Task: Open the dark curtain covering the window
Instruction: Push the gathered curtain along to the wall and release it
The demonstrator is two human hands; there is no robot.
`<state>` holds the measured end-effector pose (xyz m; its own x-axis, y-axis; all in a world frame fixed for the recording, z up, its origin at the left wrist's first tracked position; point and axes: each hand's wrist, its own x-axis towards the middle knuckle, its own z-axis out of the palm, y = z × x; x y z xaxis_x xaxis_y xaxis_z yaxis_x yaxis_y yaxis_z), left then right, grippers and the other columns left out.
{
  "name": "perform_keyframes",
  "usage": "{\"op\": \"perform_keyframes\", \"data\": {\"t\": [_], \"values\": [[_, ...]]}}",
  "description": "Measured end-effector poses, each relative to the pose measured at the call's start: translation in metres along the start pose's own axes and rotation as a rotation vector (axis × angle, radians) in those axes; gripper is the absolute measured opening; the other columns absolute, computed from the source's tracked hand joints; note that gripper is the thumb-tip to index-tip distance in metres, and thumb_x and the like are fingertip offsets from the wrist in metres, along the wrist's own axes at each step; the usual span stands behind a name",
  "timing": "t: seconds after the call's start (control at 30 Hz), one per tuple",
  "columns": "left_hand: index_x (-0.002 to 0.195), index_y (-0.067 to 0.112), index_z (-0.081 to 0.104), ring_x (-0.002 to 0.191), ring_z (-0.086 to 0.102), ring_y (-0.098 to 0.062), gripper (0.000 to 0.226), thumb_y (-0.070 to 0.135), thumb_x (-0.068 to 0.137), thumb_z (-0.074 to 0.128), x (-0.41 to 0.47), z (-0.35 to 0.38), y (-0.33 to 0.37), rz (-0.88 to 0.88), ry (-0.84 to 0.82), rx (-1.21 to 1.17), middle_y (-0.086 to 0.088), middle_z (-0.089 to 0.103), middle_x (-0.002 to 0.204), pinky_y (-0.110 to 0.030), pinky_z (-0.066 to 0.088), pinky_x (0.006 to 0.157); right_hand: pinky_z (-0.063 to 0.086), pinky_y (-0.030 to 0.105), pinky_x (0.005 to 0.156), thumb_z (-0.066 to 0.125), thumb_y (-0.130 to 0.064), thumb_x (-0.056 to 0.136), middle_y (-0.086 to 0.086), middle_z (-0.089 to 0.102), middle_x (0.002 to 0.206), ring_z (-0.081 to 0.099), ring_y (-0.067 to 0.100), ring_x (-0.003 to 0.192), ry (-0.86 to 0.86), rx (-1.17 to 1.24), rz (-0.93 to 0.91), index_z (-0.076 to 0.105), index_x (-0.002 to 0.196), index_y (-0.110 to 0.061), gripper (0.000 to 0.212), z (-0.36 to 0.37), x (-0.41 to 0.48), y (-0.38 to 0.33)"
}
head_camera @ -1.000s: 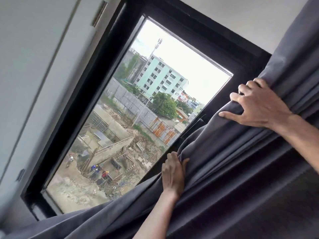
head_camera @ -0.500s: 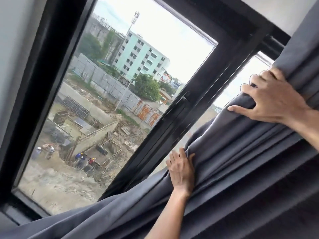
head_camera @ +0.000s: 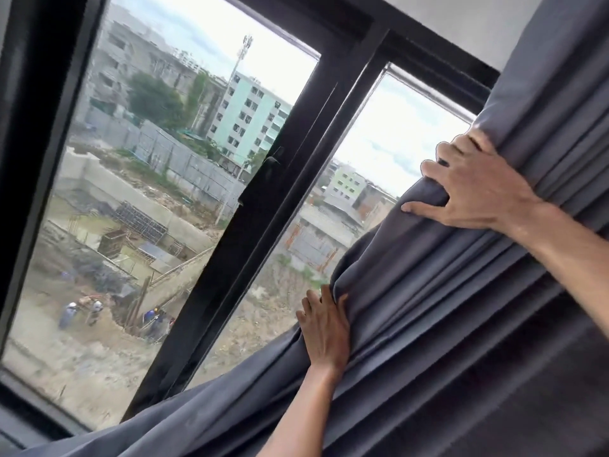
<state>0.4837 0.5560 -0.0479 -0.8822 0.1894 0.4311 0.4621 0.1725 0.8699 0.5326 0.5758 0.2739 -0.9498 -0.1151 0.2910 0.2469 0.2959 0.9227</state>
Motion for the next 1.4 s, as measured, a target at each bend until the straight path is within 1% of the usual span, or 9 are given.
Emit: {"op": "perform_keyframes", "data": {"t": [0.07,0.17,0.27,0.4,0.73,1.03,1.2,1.33,1.4], "values": [[0.109,0.017,0.045,0.091,0.053,-0.033,0.046,0.05,0.098,0.015,-0.016,0.012,0.011,0.012,0.0,-0.003,-0.013,0.058,0.1,-0.047,0.045,0.078,0.031,0.05,0.108,0.022,-0.088,0.083,0.015,0.06,0.101,0.052,0.033,0.099,-0.011,0.01,0.007,0.066,0.104,-0.012,0.09,0.006,-0.021,0.008],[0.11,0.016,0.045,0.09,0.054,-0.033,0.039,0.046,0.097,0.023,-0.045,0.035,0.028,0.02,-0.023,-0.005,-0.013,0.059,0.099,-0.047,0.046,0.077,0.032,0.049,0.108,0.023,-0.087,0.083,0.013,0.06,0.101,0.051,0.033,0.1,-0.029,0.021,0.005,0.065,0.104,-0.013,0.088,0.016,-0.056,0.022],[0.114,0.015,0.045,0.091,0.054,-0.034,0.052,0.052,0.097,0.012,-0.071,0.055,0.05,0.013,-0.065,-0.015,-0.016,0.06,0.102,-0.048,0.047,0.078,0.033,0.049,0.108,0.027,-0.086,0.084,0.013,0.06,0.1,0.052,0.033,0.1,-0.029,0.042,0.004,0.065,0.102,-0.013,0.084,0.027,-0.091,0.036],[0.112,0.016,0.045,0.086,0.053,-0.032,0.04,0.045,0.095,0.024,-0.105,0.08,0.073,0.037,-0.057,-0.04,-0.011,0.057,0.095,-0.046,0.047,0.075,0.032,0.047,0.109,0.03,-0.086,0.083,0.011,0.059,0.099,0.05,0.032,0.099,-0.022,0.076,0.012,0.066,0.102,-0.016,0.081,0.045,-0.138,0.055],[0.113,0.016,0.045,0.088,0.052,-0.031,0.04,0.043,0.094,0.022,-0.185,0.132,0.127,0.059,-0.142,-0.059,-0.009,0.056,0.097,-0.044,0.047,0.079,0.032,0.047,0.111,0.028,-0.087,0.083,0.009,0.058,0.101,0.05,0.031,0.101,-0.071,0.077,0.04,0.067,0.105,-0.018,0.083,0.073,-0.241,0.094],[0.119,0.017,0.039,0.09,0.052,-0.032,0.065,0.055,0.092,-0.006,-0.258,0.184,0.181,0.091,-0.221,-0.115,-0.01,0.058,0.098,-0.053,0.045,0.086,0.03,0.047,0.112,0.033,-0.085,0.084,0.012,0.06,0.104,0.051,0.032,0.104,-0.133,0.034,0.05,0.066,0.108,-0.016,0.08,0.099,-0.336,0.133],[0.121,0.014,0.047,0.092,0.054,-0.032,0.059,0.05,0.097,0.007,-0.292,0.211,0.208,0.1,-0.289,-0.145,-0.011,0.059,0.101,-0.05,0.047,0.084,0.029,0.047,0.113,0.034,-0.085,0.085,0.011,0.059,0.103,0.05,0.032,0.104,-0.162,0.048,0.082,0.065,0.106,-0.015,0.079,0.117,-0.385,0.154],[0.119,0.014,0.048,0.094,0.055,-0.032,0.034,0.036,0.098,0.034,-0.324,0.236,0.23,0.103,-0.36,-0.157,-0.011,0.062,0.098,-0.048,0.042,0.086,0.03,0.048,0.112,0.037,-0.083,0.085,0.012,0.059,0.101,0.051,0.034,0.102,-0.191,0.051,0.101,0.065,0.108,-0.014,0.078,0.133,-0.431,0.169],[0.115,0.015,0.047,0.087,0.056,-0.032,0.036,0.042,0.098,0.03,-0.338,0.249,0.241,0.127,-0.398,-0.171,-0.011,0.063,0.092,-0.048,0.045,0.08,0.032,0.049,0.11,0.039,-0.083,0.084,0.013,0.057,0.097,0.051,0.034,0.099,-0.206,0.044,0.114,0.066,0.104,-0.013,0.078,0.139,-0.452,0.177]]}}
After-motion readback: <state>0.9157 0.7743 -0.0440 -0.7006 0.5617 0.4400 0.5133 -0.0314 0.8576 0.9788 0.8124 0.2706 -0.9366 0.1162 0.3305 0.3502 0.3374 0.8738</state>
